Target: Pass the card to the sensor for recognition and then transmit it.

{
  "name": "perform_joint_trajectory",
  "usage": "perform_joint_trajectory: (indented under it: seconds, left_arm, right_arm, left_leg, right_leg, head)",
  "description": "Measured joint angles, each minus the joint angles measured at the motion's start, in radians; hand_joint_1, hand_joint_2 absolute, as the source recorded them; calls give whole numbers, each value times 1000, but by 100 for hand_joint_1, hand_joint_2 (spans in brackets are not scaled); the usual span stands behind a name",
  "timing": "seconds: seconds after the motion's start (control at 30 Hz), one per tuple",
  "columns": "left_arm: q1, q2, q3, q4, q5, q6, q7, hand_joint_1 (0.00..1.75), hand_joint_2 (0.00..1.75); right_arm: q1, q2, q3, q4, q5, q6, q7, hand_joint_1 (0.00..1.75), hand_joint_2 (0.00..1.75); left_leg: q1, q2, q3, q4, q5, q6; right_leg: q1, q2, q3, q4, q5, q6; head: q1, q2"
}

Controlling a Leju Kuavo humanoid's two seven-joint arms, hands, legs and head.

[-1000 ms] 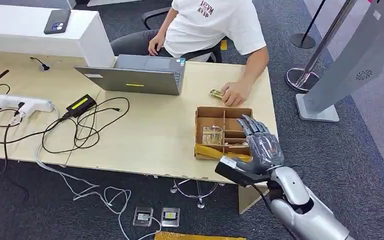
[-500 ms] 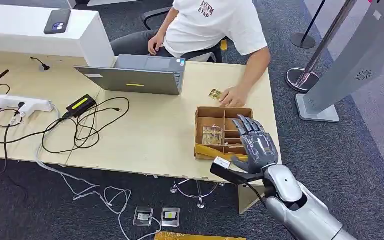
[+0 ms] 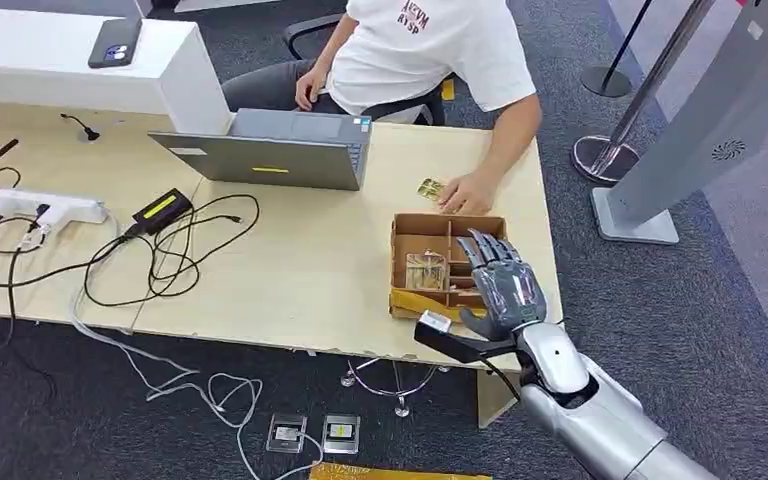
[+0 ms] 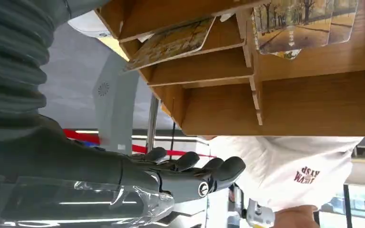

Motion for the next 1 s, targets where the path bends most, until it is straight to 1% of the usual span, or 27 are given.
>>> perform_joint_trajectory:
  seconds: [0.33, 0.6, 1.0]
  left_arm:
    - [0, 0, 0, 0, 2, 0, 0, 0, 0]
    - [-1, 0, 0, 0, 0, -2, 0, 0, 0]
    - [-1, 0, 0, 0, 3, -4, 0, 0, 0]
  right_arm:
    - [-11, 18, 4, 63, -17, -16, 0, 0, 175]
    - [-11, 19, 4, 83, -37, -35, 8, 0, 175]
    - [-11, 19, 4, 102, -39, -40, 9, 0, 175]
  left_leg:
    - [0, 0, 0, 0, 0, 0]
    - [0, 0, 0, 0, 0, 0]
    - [0, 0, 0, 0, 0, 0]
  right_leg:
    - [0, 0, 0, 0, 0, 0]
    - [0, 0, 0, 0, 0, 0]
    - [0, 0, 0, 0, 0, 0]
  head:
    - [0, 0]
    - [0, 0]
    - [0, 0]
